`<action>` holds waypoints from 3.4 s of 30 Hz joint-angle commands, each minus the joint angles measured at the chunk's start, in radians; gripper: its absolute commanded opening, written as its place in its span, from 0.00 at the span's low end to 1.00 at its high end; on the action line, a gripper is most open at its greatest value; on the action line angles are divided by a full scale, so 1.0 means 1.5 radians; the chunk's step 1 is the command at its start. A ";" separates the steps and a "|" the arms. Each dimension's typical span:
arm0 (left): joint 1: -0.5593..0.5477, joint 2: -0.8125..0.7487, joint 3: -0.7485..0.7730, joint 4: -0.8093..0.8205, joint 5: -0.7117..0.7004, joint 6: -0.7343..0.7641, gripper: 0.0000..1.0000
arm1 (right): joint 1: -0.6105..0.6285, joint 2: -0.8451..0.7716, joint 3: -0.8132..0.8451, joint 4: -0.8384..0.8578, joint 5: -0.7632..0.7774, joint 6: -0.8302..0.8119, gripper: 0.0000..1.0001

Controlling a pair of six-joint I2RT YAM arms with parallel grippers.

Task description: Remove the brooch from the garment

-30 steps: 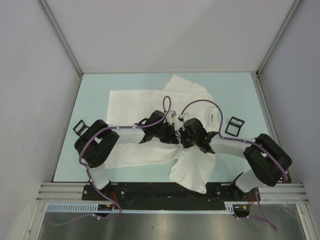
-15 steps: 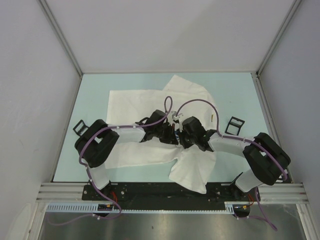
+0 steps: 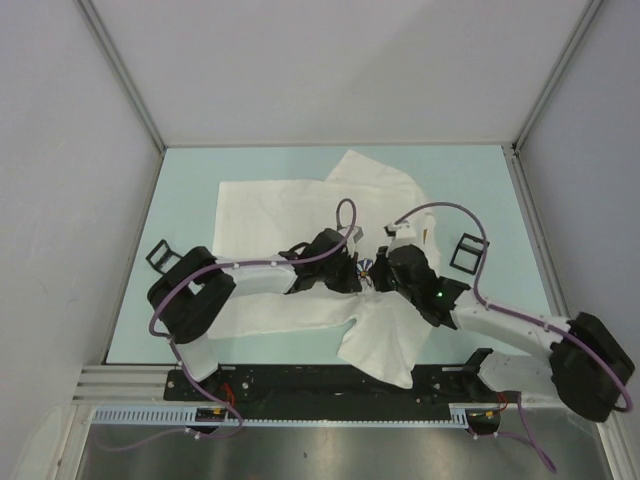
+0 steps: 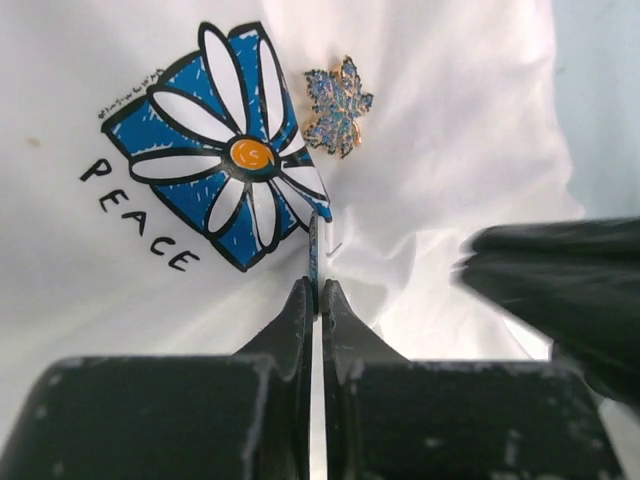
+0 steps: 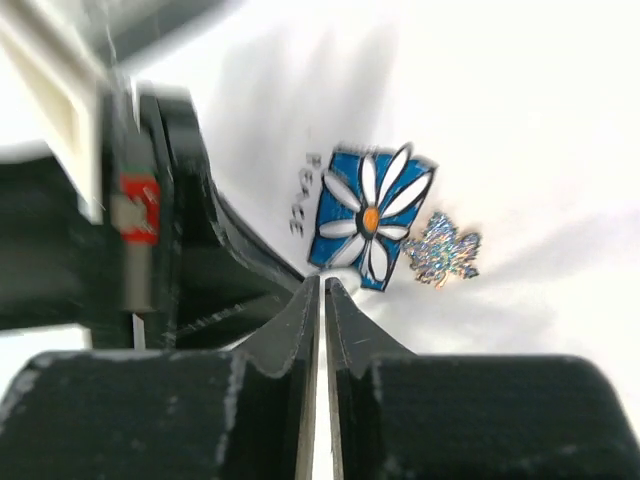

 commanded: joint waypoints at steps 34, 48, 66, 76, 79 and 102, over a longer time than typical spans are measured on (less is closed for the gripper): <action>-0.222 0.133 0.349 -0.537 -0.625 0.100 0.00 | -0.202 -0.160 -0.197 0.139 -0.129 0.214 0.13; 0.006 -0.236 0.062 -0.151 0.094 0.146 0.00 | -0.234 -0.193 -0.147 0.111 -0.509 0.046 0.19; 0.053 -0.358 -0.009 -0.023 0.450 0.081 0.00 | -0.226 -0.355 -0.145 0.213 -0.781 0.126 0.45; 0.086 -0.372 -0.074 0.091 0.473 0.011 0.00 | -0.209 -0.347 -0.145 0.317 -0.777 0.183 0.46; 0.087 -0.371 -0.075 0.081 0.469 0.016 0.00 | -0.204 -0.320 -0.145 0.377 -0.774 0.215 0.42; 0.088 -0.364 -0.069 0.055 0.467 0.037 0.00 | -0.193 -0.240 -0.135 0.425 -0.788 0.219 0.18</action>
